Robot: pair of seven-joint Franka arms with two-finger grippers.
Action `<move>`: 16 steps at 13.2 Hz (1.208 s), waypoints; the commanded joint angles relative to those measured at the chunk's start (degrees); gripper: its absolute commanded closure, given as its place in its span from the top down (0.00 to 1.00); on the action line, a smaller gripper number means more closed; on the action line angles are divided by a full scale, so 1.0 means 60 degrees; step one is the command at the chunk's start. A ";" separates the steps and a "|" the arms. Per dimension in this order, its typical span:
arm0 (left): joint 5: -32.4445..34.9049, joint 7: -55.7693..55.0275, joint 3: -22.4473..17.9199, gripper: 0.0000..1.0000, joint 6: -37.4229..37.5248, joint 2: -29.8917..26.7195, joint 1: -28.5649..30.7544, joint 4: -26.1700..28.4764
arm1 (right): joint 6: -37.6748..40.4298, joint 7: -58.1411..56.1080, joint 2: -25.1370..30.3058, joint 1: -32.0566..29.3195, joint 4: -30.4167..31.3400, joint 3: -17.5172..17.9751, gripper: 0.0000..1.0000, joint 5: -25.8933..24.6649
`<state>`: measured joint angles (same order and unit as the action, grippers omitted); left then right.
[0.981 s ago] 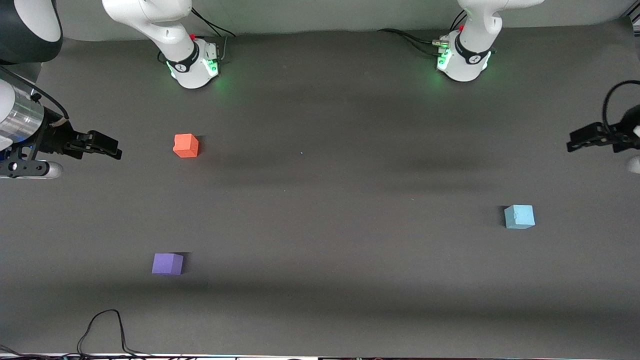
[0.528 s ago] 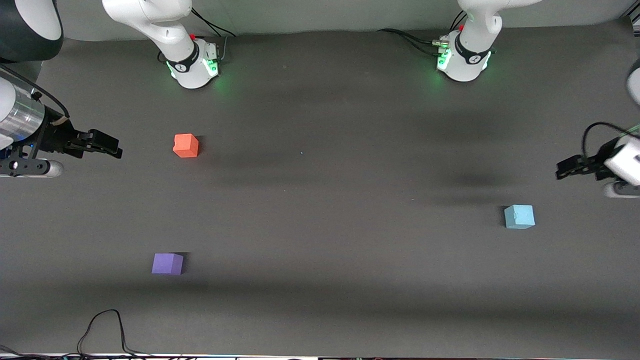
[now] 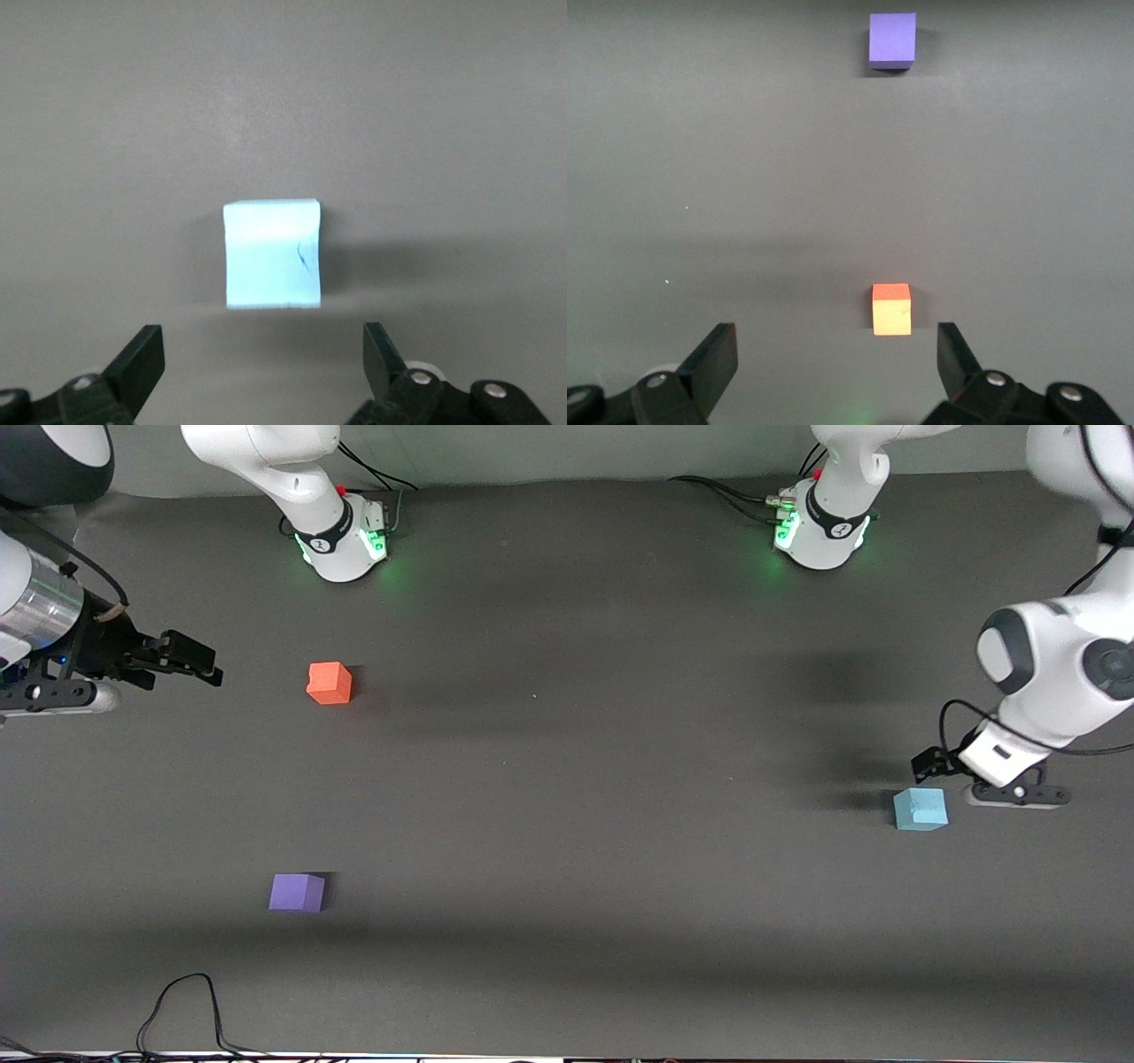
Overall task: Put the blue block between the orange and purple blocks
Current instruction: 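Lower the left gripper and close it on the blue block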
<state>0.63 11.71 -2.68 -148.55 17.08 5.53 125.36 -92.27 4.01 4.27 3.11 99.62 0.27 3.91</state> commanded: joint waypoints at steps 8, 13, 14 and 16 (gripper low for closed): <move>0.0085 0.0230 -0.0051 1.00 -0.1478 0.1752 -0.0029 -0.0750 | -0.0267 -0.0698 0.0388 0.0199 0.0347 -0.0148 1.00 0.0183; 0.0056 0.0201 -0.0036 1.00 -0.1419 0.1914 -0.0029 -0.0942 | 0.0056 -0.0698 0.0197 0.0184 0.0067 -0.0148 1.00 0.0183; -0.0002 0.0201 -0.0036 0.88 -0.1419 0.1914 -0.0014 -0.0942 | 0.0070 -0.0712 0.0182 0.0184 0.0067 -0.0148 1.00 0.0183; -0.0047 0.0158 -0.0036 0.39 -0.1332 0.1914 -0.0014 -0.0942 | 0.0056 -0.0712 0.0167 0.0184 0.0067 -0.0148 1.00 0.0183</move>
<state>0.66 12.32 -2.71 -157.91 28.11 5.56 120.83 -93.19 1.02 6.38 3.73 101.90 0.06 3.96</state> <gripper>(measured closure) 0.203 0.000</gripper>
